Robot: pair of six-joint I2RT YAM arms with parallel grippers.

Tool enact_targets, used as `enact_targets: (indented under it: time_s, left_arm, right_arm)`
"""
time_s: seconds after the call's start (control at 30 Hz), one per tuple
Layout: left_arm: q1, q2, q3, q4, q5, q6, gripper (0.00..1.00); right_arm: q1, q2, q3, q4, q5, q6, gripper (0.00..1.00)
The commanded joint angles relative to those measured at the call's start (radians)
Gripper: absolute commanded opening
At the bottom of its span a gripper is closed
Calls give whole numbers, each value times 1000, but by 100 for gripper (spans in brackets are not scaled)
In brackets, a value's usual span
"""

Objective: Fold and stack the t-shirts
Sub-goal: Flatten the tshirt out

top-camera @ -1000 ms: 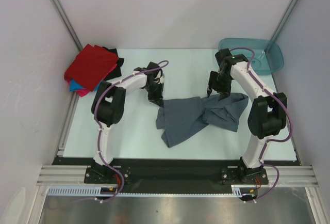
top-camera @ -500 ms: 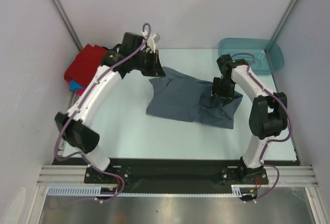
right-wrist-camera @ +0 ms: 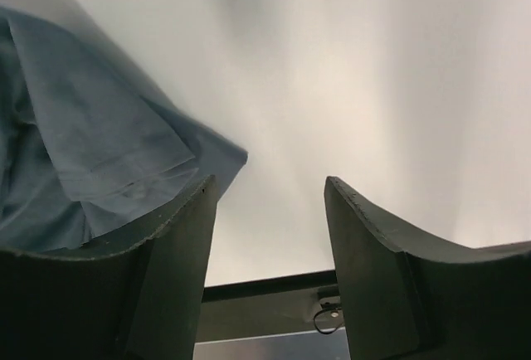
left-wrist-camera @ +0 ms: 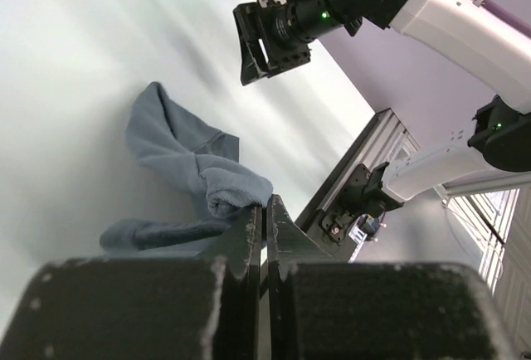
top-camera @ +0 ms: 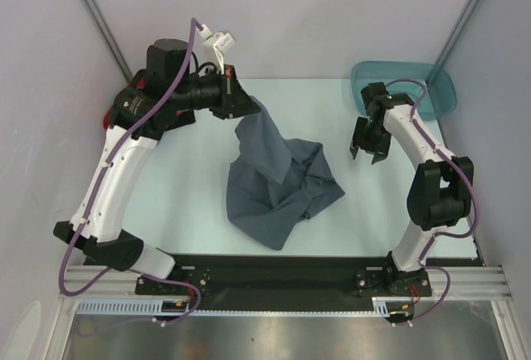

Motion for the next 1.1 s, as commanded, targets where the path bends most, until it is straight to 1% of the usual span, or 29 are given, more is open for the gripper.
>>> enact_targets:
  time_s: [0.0, 0.07, 0.1, 0.17, 0.2, 0.27, 0.3, 0.4, 0.43, 0.5, 0.53, 0.57, 0.67, 0.73, 0.77, 0.9, 1.07]
  left_arm:
    - [-5, -36, 32, -13, 16, -6, 0]
    - [-5, -40, 15, -18, -2, -6, 0]
    - [-5, -42, -11, -19, -16, -10, 0]
    - [-5, -45, -39, -24, -22, -10, 0]
    - [-3, -43, -56, -30, -42, -13, 0]
    - [-3, -45, -84, -27, -44, -16, 0]
    - [-3, -43, -100, -29, -51, -22, 0]
    - [-3, -45, -136, -13, -67, -30, 0]
    - [-3, -45, -140, -10, -73, -32, 0]
    - [-2, -34, -139, -9, -79, -35, 0]
    - [0, -31, -133, -10, -79, -36, 0]
    - [0, -25, -122, -12, -79, -35, 0]
    - [5, -10, -101, -25, -85, -32, 0]
    - [11, 0, -90, -33, -87, -32, 1]
    - [12, 0, -88, -35, -85, -33, 0]
    - [20, 7, -88, -32, -85, -38, 0]
    - [26, 21, -87, -27, -71, -39, 0]
  right_arm:
    - [0, -28, 2, 46, -48, -3, 60]
    - [-2, -21, -12, 72, -90, 9, 60]
    - [-2, -13, -26, 101, -169, 23, 61]
    - [0, 8, -30, 129, -252, 35, 61]
    - [-2, 40, -30, 166, -324, 62, 60]
    - [-2, 73, -29, 210, -416, 90, 58]
    - [0, 102, -29, 262, -485, 127, 55]
    - [23, 160, 28, 309, -503, 139, 57]
    - [37, 216, 55, 304, -500, 130, 57]
    - [52, 280, 161, 268, -477, 100, 58]
    - [67, 347, 196, 249, -472, 71, 58]
    - [72, 372, 269, 228, -460, 58, 58]
    - [100, 455, 380, 162, -413, -2, 58]
    - [110, 481, 414, 130, -396, -20, 59]
    - [118, 485, 440, 111, -364, -35, 59]
    - [146, 487, 462, 47, -291, -60, 60]
    - [211, 464, 476, -42, -107, -77, 59]
